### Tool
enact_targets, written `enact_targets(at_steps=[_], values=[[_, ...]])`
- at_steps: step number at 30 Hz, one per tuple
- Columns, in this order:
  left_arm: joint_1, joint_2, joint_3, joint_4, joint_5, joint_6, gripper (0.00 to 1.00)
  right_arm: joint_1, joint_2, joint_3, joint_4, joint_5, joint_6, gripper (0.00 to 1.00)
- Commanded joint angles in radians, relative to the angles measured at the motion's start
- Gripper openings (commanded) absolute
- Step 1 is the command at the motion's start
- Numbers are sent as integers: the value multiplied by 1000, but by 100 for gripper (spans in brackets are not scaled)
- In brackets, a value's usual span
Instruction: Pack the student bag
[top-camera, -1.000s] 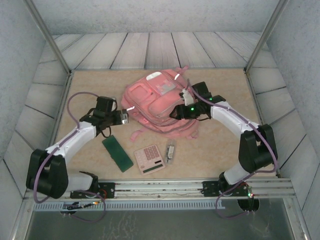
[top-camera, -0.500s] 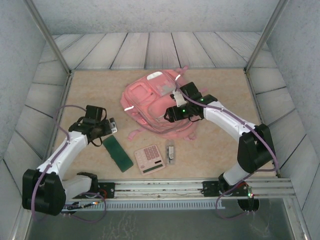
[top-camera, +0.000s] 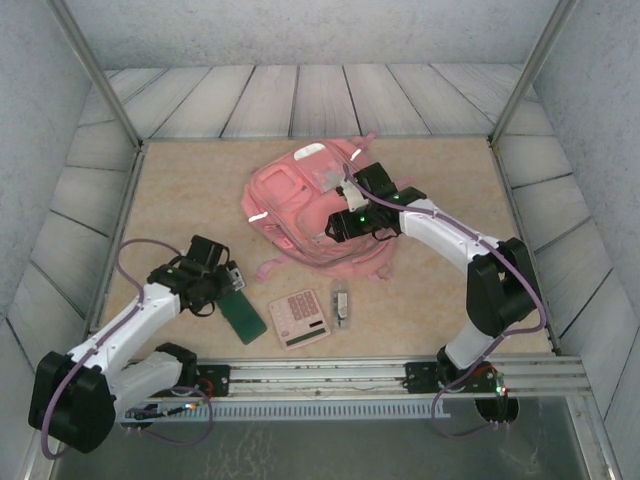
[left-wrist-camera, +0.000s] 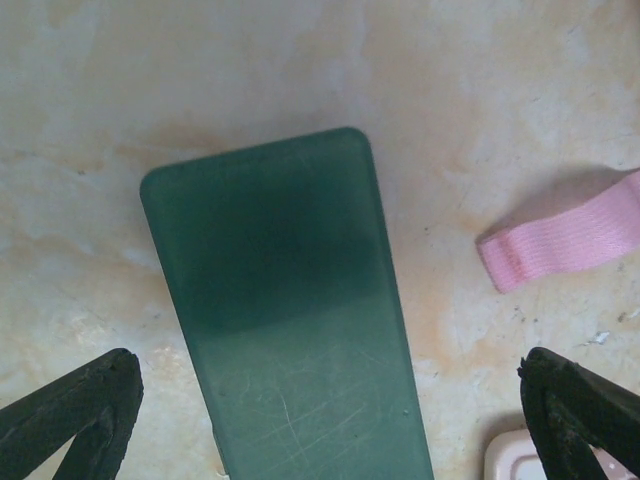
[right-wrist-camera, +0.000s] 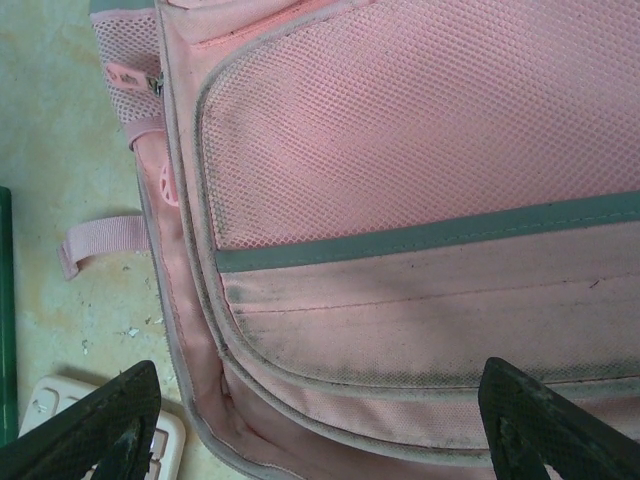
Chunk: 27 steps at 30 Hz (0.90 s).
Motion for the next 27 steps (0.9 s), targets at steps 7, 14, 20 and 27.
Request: enact_targets(at_steps=[7,14,20,27], values=[[-142,53,-7,10,-174,-177,100,0,-13,-20,7,20,-10,83],[-167,117,-47,41,-176,-196,100,-2,-20,-16,-4,56,-2,83],[-170,177,-74,121,-132,-193,98,-1,-42,-25,-9,60,5,83],[-170,259,-65,171,-102,-162,76,0,-45,-33,-12,58,9,83]])
